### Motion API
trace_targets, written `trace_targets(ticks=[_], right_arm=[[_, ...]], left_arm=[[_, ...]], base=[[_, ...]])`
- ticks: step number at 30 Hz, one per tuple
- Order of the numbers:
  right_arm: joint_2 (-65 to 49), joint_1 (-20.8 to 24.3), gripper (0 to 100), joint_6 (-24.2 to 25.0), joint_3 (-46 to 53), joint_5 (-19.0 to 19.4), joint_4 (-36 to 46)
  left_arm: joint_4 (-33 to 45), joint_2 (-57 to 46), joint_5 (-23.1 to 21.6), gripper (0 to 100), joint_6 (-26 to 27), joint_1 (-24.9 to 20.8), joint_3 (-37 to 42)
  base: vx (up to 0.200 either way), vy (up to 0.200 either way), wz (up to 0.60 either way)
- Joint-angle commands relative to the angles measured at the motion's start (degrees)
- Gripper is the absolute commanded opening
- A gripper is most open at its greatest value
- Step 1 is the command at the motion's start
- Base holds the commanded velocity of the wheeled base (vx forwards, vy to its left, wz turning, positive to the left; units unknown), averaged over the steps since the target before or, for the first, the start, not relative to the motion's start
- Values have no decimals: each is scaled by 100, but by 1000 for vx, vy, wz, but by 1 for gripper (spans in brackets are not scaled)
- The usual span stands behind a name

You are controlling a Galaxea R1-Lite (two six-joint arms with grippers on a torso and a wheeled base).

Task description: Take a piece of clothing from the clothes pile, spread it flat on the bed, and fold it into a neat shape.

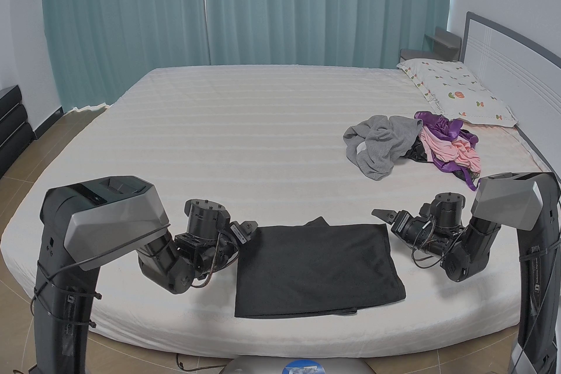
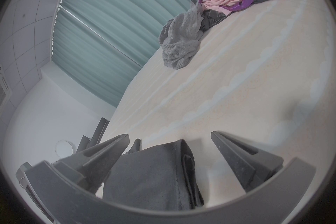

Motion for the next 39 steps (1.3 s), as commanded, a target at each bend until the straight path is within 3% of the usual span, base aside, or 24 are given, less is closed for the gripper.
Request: trace_targets(ticks=[1,4,9,32,33,39], right_arm=[[-164,-31,100,138,372,10,-301],[-120,48,100,138,381,2,-309],[-94,119,100,129,381,10,-309],[-50,171,100,121,346,19,-309],[-50,171,100,121,346,19,-309],[-50,171,100,121,355,19,-309]], left_arm=[[-390,-701,-847,100,57,18,1114],[-864,-710,-1365,100,453,27,1527],[-1154,-350,-1409,100,997,44,1448],[-1137,-315,-1409,100,1033,-79,1422],[-1137,-315,-1409,0,1033,-79,1422],[-1145,-315,-1409,0,1033,-79,1439]], base=[[0,0,0],[0,0,0],[0,0,0],[0,0,0],[0,0,0],[0,0,0]])
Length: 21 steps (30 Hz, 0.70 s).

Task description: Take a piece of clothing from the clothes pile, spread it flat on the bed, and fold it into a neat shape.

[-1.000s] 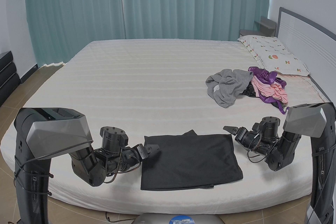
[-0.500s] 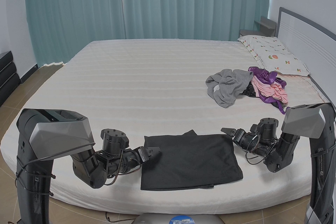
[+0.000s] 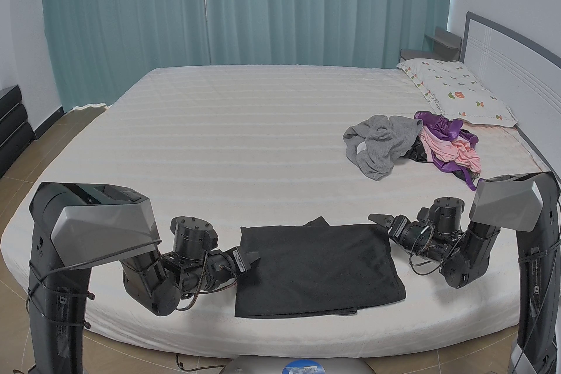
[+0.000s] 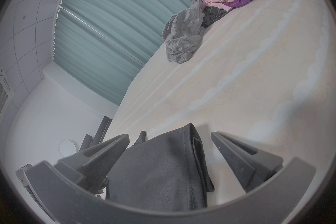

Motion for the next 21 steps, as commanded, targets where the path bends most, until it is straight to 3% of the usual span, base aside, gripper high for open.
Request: trace_targets(ticks=[1,21], right_arm=[[8,-6,100,-2,6,1,-2],[8,30,100,-2,-3,-8,-2]], left_arm=[[-10,12,4,0,4,3,23],[60,-41,100,0,-31,3,76]], base=[[0,0,0],[0,0,0]])
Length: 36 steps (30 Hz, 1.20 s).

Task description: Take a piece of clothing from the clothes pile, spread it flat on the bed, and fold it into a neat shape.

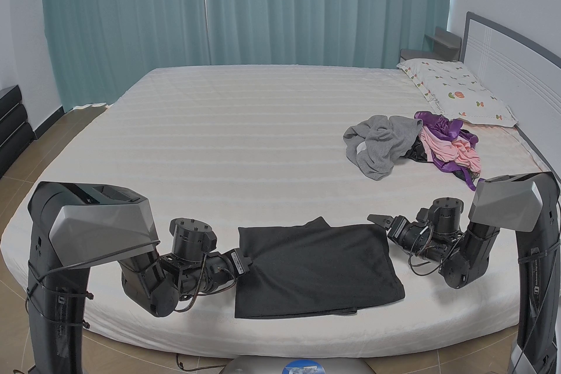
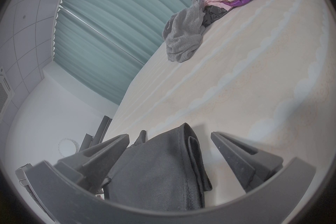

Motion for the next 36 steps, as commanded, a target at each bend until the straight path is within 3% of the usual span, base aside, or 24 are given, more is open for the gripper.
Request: trace_targets(ticks=[1,20,36], right_arm=[[15,4,100,0,-11,2,-3],[41,4,100,0,-20,2,14],[41,-5,100,-9,-20,-7,-3]], left_arm=[[5,8,22,0,-3,12,-32],[5,-176,13,0,-30,-59,170],[-57,-238,22,0,-30,-41,205]], base=[[0,0,0],[0,0,0],[0,200,0]])
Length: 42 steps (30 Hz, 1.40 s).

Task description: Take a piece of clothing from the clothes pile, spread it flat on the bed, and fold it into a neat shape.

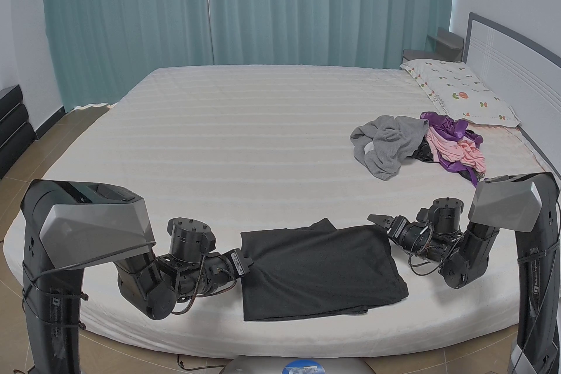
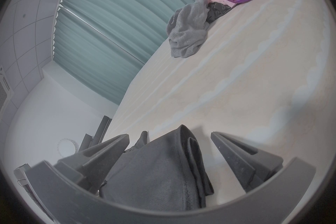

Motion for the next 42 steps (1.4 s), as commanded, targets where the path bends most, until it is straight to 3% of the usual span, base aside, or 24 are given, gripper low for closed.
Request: trace_targets(ticks=[1,42], right_arm=[[8,1,100,0,9,4,-3],[-1,-43,100,-9,44,4,-3]], left_arm=[[-2,-24,3,0,4,9,-4],[7,-33,20,0,4,80,66]], base=[[0,200,0],[0,200,0]])
